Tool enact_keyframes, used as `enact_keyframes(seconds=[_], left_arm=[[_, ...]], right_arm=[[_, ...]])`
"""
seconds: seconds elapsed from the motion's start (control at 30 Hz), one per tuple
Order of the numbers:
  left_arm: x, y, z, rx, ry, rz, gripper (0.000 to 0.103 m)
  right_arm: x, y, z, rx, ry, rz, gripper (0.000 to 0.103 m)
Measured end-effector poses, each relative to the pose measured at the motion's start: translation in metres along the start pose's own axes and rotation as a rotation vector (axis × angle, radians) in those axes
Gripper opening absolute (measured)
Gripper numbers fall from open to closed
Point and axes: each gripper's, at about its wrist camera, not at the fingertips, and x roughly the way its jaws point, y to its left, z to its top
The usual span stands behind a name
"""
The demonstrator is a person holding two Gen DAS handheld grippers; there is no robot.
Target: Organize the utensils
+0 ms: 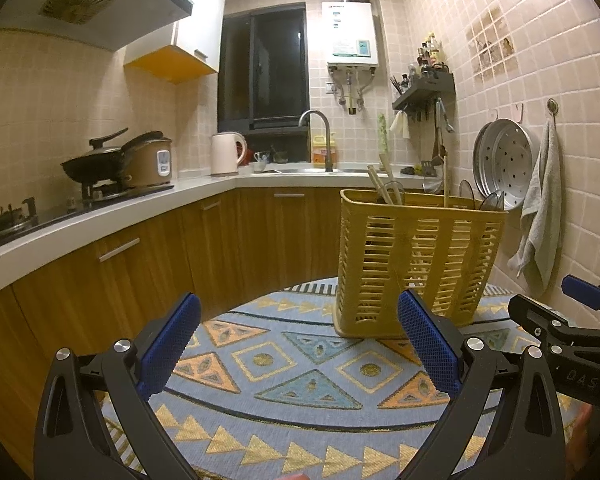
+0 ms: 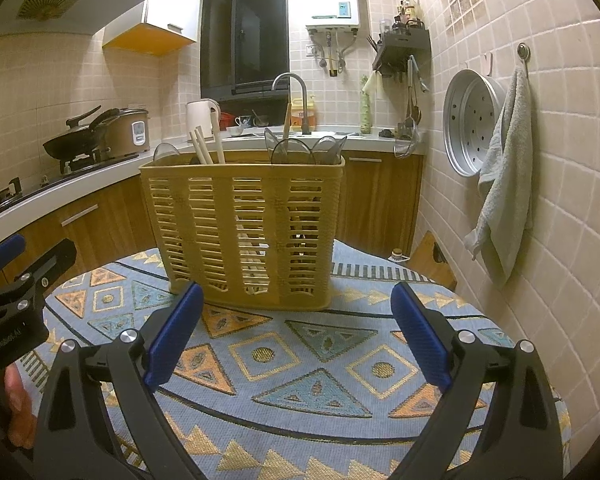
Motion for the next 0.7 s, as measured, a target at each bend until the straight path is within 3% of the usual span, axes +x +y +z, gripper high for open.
enact_keyframes(seconds=[0.57,0.7], left_arm=[[0.0,0.007,0.0,-0.017,-0.001,-0.009,0.095],[0.003,0.012,0.001,-0.051,0.029,-0.05,0.095]], right_arm=[[-0.004,0.002,0.001,-0.006,-0.01,0.001,0.091],[-0.004,0.002,0.001,-0.007,-0.011,0.001,0.091]])
